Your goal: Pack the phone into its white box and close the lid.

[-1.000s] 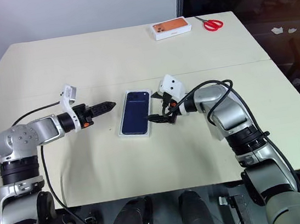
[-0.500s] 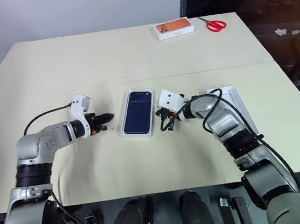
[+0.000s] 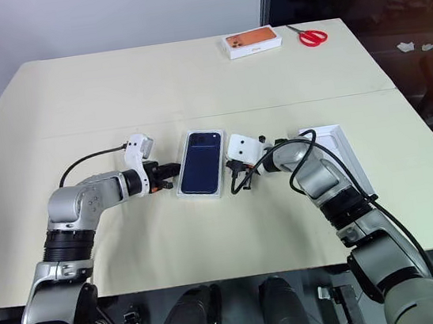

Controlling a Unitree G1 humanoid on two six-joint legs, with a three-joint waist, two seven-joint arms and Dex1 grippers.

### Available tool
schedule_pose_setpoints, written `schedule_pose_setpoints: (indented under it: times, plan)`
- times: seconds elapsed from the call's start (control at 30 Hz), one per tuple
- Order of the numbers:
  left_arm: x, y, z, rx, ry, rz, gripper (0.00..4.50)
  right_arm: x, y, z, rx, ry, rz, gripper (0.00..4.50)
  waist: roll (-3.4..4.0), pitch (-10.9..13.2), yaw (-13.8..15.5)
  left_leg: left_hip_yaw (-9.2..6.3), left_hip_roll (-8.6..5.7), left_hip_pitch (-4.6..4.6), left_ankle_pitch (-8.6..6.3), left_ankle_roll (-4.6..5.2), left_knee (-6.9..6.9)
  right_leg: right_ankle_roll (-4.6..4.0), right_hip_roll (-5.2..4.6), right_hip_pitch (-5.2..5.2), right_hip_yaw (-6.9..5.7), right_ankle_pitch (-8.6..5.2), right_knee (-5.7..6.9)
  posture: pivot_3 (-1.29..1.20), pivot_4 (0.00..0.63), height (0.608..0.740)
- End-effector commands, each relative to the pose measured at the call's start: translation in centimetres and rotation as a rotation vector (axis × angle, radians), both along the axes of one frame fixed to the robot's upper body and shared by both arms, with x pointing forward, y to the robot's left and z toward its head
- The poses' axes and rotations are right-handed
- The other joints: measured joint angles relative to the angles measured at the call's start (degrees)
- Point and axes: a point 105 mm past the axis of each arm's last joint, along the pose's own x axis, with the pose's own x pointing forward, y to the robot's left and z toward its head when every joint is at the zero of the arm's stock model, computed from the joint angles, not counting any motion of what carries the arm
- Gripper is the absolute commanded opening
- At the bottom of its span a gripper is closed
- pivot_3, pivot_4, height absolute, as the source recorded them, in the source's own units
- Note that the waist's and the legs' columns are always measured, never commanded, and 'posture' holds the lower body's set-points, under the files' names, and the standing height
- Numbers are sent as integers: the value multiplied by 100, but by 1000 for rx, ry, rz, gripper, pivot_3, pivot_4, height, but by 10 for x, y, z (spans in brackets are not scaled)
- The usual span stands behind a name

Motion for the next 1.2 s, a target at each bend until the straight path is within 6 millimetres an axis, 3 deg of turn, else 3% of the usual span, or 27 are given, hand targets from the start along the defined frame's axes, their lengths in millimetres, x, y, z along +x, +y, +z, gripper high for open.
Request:
schedule_pose_setpoints:
  times: [0.03,0.3,0.63,1.2]
  plan:
    - [-10,-20,-15,7,65,-77,0,2,-5,9,-9,-26,-3,54,0,0,3,-1,-1,0,0,0,1,0,-1,0,-1,0,0,0,150,740]
    - [-13,-54,-13,-6,50,-159,0,-2,-39,15,-88,-20,-16,54,0,0,139,-7,-22,-2,-2,6,7,1,-10,9,-5,0,-5,0,150,740]
    - [-14,-72,-9,-20,39,-213,0,-1,-67,16,-121,-22,-80,54,0,0,121,-5,-24,-1,-4,11,10,2,-11,13,-6,-1,-7,0,150,740]
    - [-26,-86,-12,-30,42,-253,0,8,-69,14,-127,-39,-95,54,0,0,109,-4,-21,0,-4,10,11,2,-11,13,-5,-1,-6,0,150,740]
